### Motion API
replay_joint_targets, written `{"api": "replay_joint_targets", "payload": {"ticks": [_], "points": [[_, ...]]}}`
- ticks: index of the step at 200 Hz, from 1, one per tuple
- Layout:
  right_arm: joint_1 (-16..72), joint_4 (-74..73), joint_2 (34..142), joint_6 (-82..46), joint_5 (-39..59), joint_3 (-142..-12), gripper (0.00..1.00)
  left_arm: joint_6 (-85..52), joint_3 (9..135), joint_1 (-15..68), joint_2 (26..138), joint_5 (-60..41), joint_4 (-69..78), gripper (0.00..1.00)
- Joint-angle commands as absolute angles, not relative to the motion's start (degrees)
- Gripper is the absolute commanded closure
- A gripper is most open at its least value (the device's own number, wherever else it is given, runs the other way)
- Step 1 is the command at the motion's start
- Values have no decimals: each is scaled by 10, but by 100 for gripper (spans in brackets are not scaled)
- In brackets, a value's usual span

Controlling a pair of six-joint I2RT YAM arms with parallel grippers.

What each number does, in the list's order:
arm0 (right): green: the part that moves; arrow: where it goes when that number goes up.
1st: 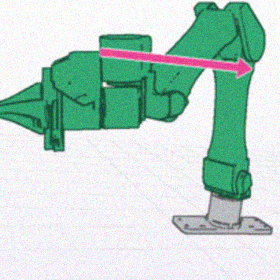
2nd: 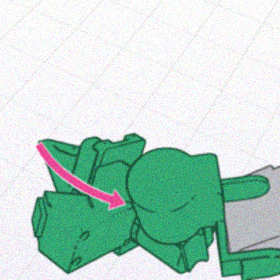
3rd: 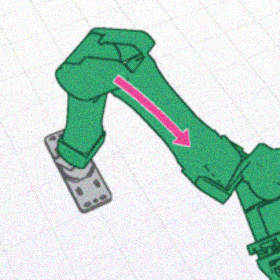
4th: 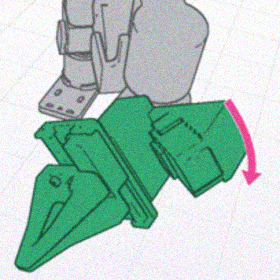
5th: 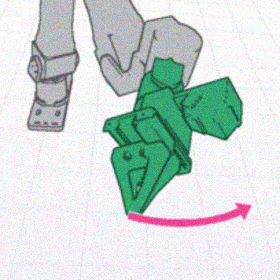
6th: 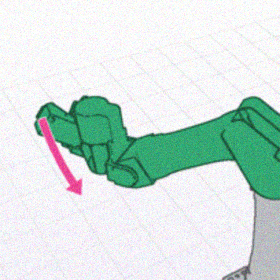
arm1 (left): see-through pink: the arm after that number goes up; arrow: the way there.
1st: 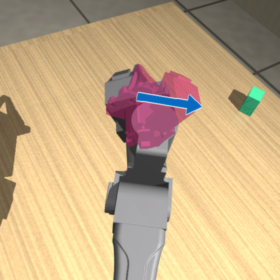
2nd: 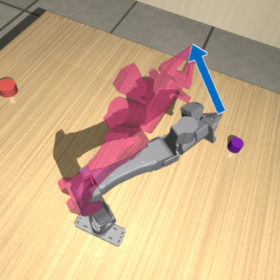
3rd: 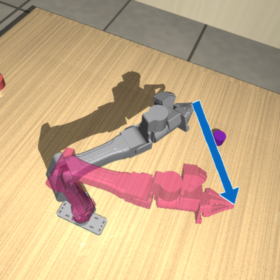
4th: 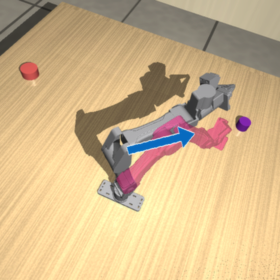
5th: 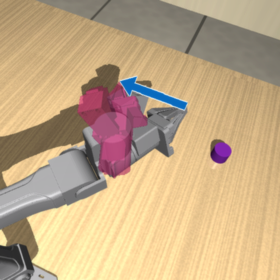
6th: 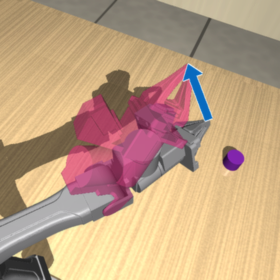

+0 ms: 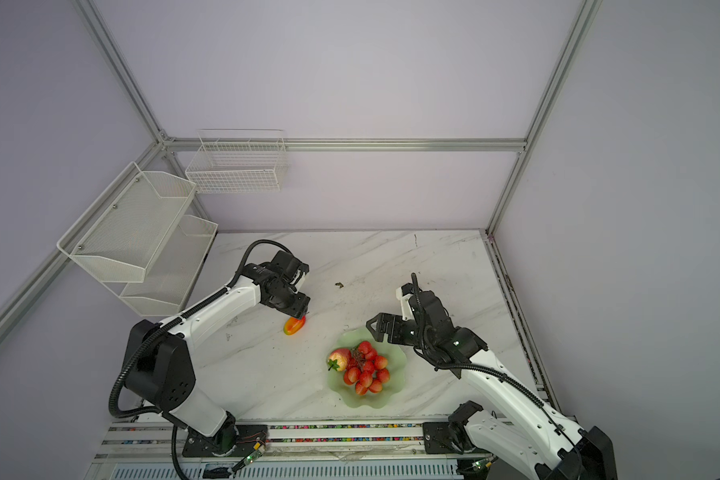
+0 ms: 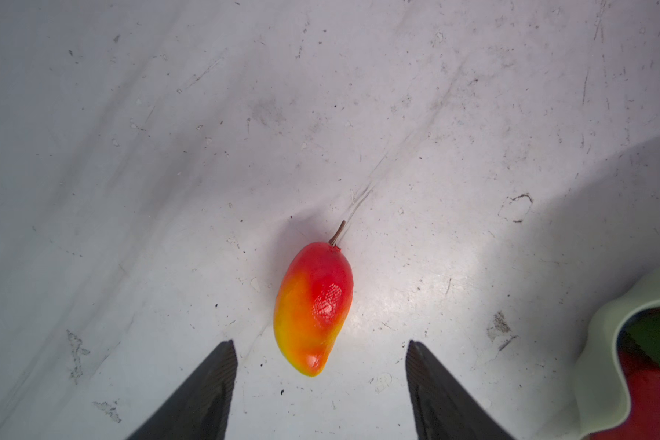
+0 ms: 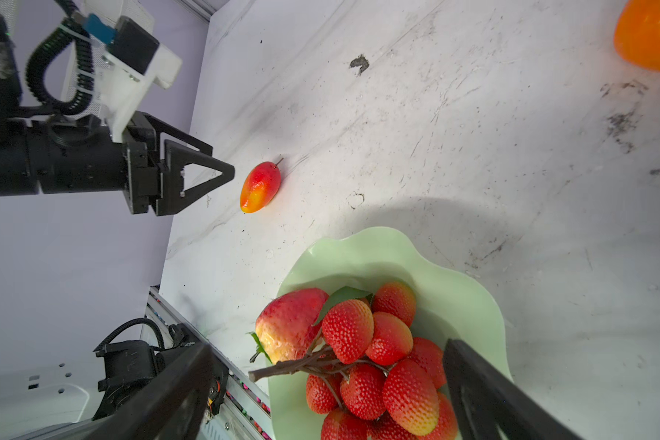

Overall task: Place and organize the fake fruits in the fruit bowl
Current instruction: 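Move the left gripper to the small red-yellow mango and grasp it, then carry the small mango with the left gripper over the bowl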

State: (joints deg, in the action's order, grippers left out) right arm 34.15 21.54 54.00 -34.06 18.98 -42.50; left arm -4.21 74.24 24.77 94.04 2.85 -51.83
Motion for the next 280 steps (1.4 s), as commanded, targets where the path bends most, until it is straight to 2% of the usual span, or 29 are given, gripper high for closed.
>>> {"api": "replay_joint_targets", "payload": {"ticks": [1,133,237,280], "points": [[345,198,530,-353,194,-416,3,-27,715,245,945,-1,-510,29],[345,200,574,-362,196,-427,3,-12,667,239,1000,8,-466,33],[345,222,504,-378,181,-397,3,-16,662,236,966,-25,-448,56],[345,226,482,-380,178,-395,3,-34,658,238,920,-50,-451,62]]}}
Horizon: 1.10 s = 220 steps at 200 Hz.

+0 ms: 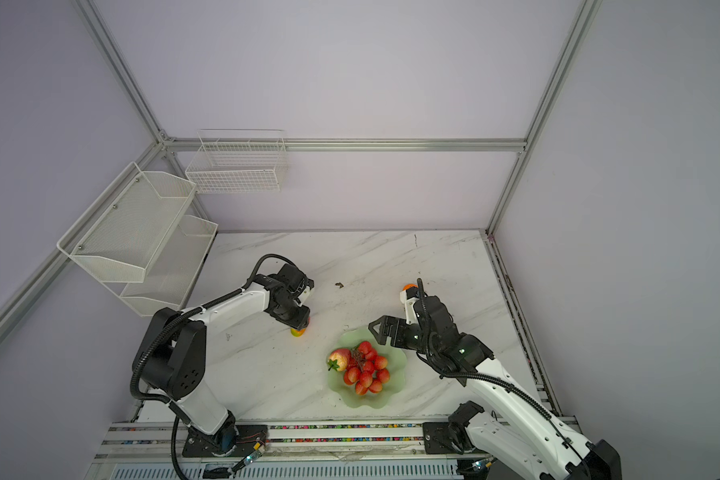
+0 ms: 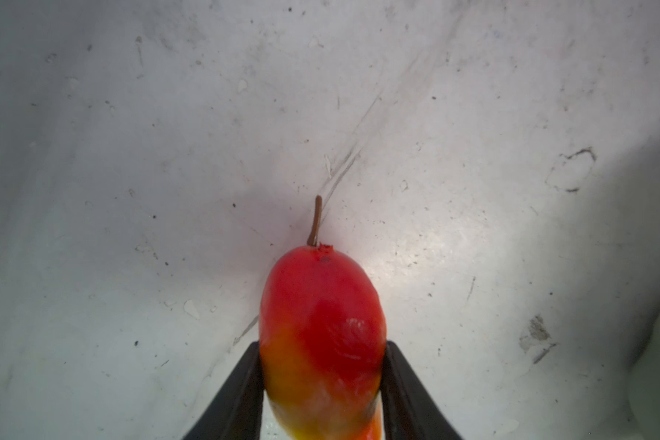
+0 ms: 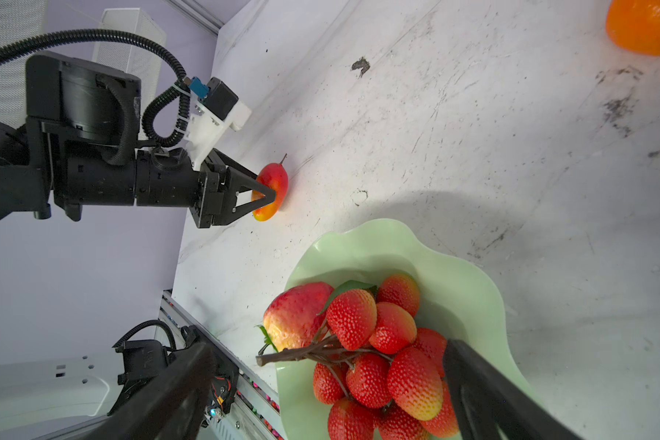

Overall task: Place and organize the fake fruits in the fruit bowl
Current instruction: 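Carry the small mango with the left gripper over the bowl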

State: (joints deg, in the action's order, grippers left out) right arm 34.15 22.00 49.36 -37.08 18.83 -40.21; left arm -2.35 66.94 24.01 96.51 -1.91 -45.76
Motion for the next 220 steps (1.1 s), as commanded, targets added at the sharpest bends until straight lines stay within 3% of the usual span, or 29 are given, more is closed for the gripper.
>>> {"api": "replay_joint_targets", "payload": {"ticks": [1,48,110,220], "points": [[345,226,482,-380,179,-395,3,-36,657,237,919,-51,-451,62],[344,234,497,-345,225,-391,3,-29,656,298,798,-124,-457,62],[344,336,387,-386,243,-366,3,88,606,455,637,-213,-408,64],[344,444,262,-489,188,-321,3,247,631,602,768,-149,-435,62]]}}
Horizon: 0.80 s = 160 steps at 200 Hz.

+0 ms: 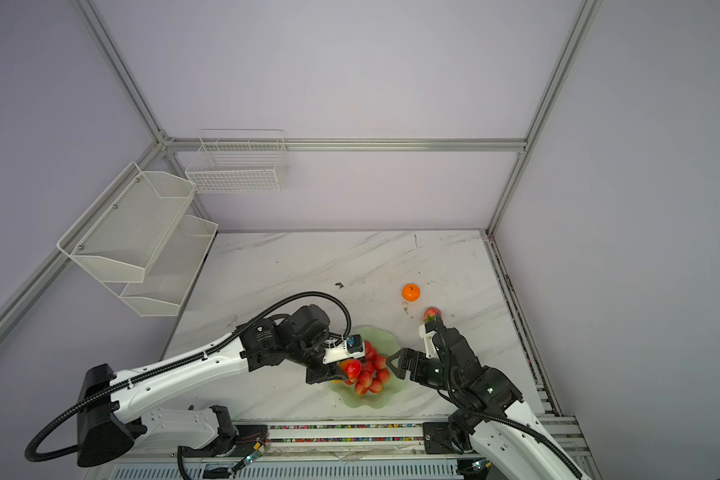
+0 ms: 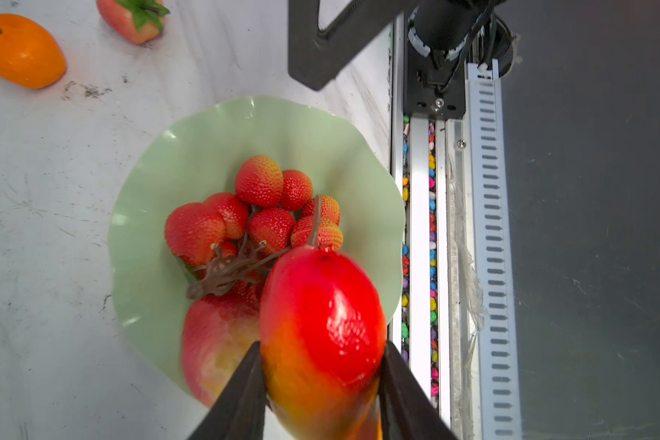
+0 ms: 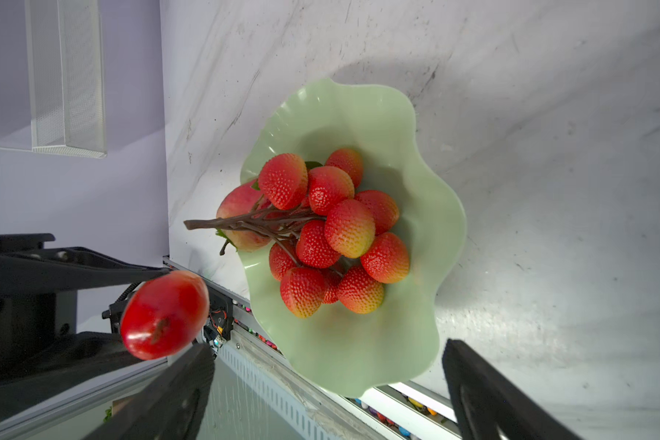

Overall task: Place and organize the fake fruits in the fruit bowl
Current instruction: 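Carry the small mango with the left gripper over the bowl, then release the small mango into the bowl while the right gripper reaches the tangerine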

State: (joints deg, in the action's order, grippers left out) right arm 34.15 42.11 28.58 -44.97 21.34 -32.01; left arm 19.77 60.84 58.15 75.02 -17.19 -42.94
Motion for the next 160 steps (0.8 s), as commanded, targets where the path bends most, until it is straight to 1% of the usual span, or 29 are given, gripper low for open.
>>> {"api": "replay_joint_targets", "payload": {"ticks": [1,34,49,53,74,105,125,140,160], "points": [[345,444,261,-490,187,-320,3,249,632,603,769,-148,-435,62],[344,443,242,-512,178,-317,3,271,637,623,803,-125,-439,62],[344,451,243,-507,171,-323,3,282,643,628,805,-124,-439,62],[344,453,243,-505,171,-325,3,285,644,630,824,-123,-439,61],[345,459,248,-502,168,-329,3,291,651,637,841,-117,-439,61],[344,453,250,-508,160,-332,3,298,663,645,861,-113,-438,58],[344,450,252,-518,148,-337,3,299,668,647,864,-107,-439,53],[345,447,255,-524,138,-341,3,301,668,649,856,-101,-438,45],[344,440,262,-538,121,-351,3,302,668,649,840,-97,-437,39]]}}
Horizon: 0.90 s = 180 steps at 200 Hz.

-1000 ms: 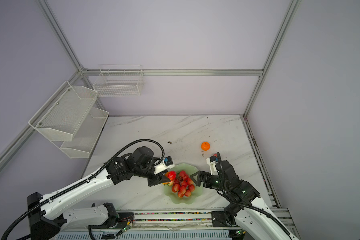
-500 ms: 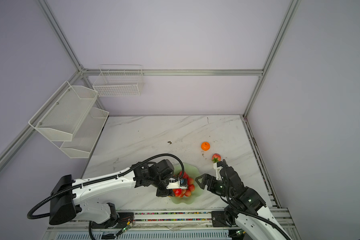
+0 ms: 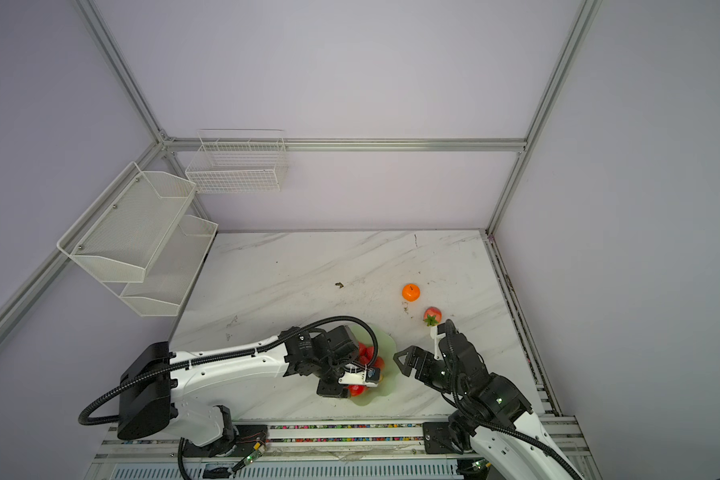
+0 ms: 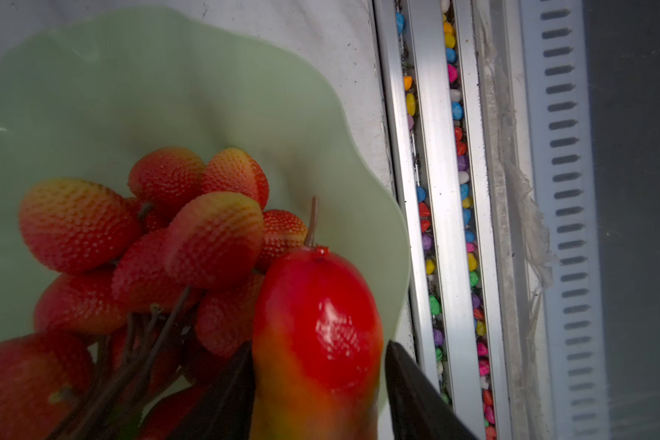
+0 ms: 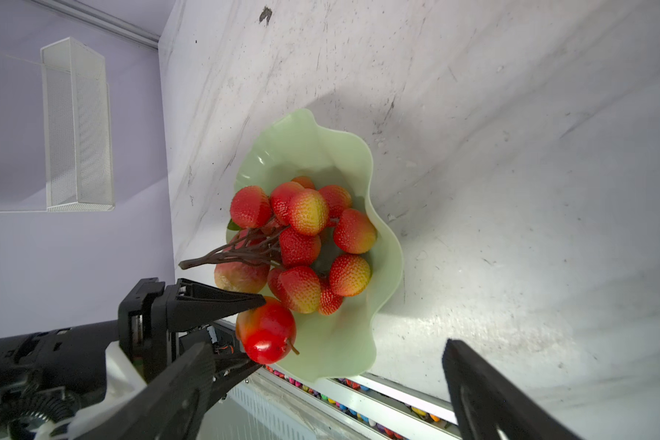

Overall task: Place and organize the fake fruits in the fruit bowl
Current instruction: 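Release the small mango into the bowl while the right gripper reaches the tangerine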

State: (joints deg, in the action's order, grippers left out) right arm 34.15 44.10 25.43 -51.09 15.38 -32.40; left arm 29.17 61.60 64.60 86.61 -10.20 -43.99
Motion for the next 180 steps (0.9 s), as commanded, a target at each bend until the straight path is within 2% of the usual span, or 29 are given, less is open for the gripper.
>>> {"api": "replay_joint_targets", "payload": {"ticks": [1,32,74,104,132,156,158,161,163,180], "points": [[344,440,263,-539,119,-352,3,302,668,649,839,-98,-437,39],[345,420,325,-545,77,-379,3,297,665,647,816,-88,-436,36],[329,396,521,-519,-27,-483,3,226,688,594,721,-92,-392,30],[212,358,722,-409,49,-572,6,176,670,530,680,-65,-318,20],[141,362,892,-311,43,-690,8,116,690,484,702,-42,-292,16],[130,395,1014,-229,22,-790,9,63,731,465,741,-55,-300,14],[131,395,1020,-224,20,-796,9,59,734,464,743,-57,-300,13],[130,394,1029,-218,20,-805,9,52,739,463,746,-61,-300,3],[130,392,1035,-214,19,-809,9,48,740,463,748,-62,-299,1],[131,380,1067,-205,17,-840,10,21,749,458,758,-67,-291,0]]}}
